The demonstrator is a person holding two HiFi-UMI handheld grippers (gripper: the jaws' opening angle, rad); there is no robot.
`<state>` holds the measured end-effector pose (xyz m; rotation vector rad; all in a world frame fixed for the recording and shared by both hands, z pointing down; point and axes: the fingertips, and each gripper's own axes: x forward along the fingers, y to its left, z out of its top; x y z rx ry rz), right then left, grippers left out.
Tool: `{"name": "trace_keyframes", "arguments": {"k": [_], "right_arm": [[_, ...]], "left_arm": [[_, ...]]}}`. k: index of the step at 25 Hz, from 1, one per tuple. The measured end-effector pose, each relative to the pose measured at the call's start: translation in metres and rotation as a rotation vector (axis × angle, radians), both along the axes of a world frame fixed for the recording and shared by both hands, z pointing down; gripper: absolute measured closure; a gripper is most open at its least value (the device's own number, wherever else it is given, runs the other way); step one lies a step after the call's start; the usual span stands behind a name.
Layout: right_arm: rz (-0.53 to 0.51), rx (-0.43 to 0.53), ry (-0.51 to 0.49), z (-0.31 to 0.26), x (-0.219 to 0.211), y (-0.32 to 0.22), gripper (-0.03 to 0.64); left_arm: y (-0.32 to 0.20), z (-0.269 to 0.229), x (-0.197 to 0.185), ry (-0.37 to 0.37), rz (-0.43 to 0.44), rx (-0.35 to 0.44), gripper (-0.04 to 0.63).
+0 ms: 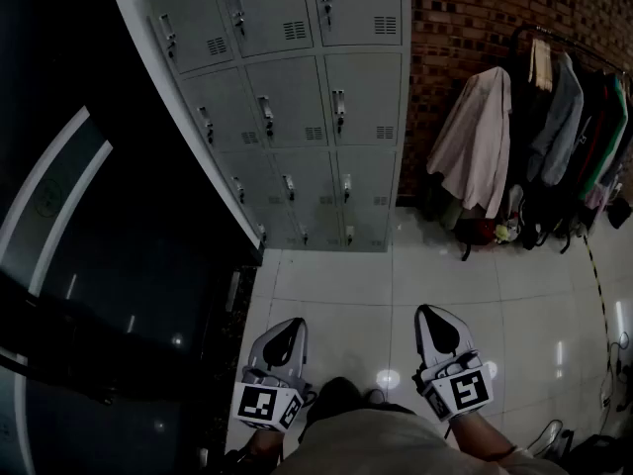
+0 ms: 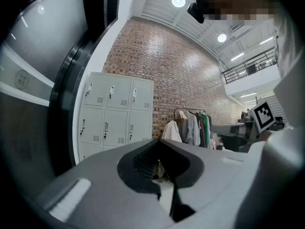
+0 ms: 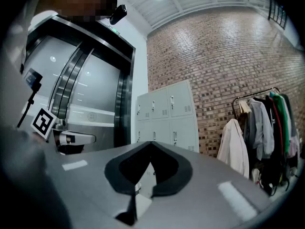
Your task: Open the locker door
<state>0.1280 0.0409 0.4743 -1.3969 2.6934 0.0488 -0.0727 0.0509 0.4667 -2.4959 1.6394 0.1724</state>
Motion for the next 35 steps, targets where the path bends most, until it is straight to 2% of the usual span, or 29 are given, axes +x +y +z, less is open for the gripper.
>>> {"name": "trace_keyframes", "arguments": {"k": [8,16,24,29,35], "right_arm": [[0.017,-0.017,-0.009,0.01,0.002,-0.047,0.617],[0.058,-0.035,0.008,0.024,-0.018,-0.133,0.617],[0.082,-0.037,0.002,0.017,-0.072,-0.259,0.617],[0.101,-0.048,-0.009,0.017,-0.104,-0.324,0.616],[0.106,-0.053,-0.009,0.022,-0.142,-0.38,0.616]], "left_arm": [[-0.05,0.013,-0.003,0.011,0.009,-0.017,0.538],[-0.15,0.028,-0.025,0.029,0.033,-0.018,0.538],[-0.276,0.011,-0.072,0.035,0.063,0.005,0.541],[-0.337,-0.001,-0.097,0.02,0.101,0.029,0.54],[-0.393,0.016,-0.133,0.03,0.118,-0.021,0.54]]}}
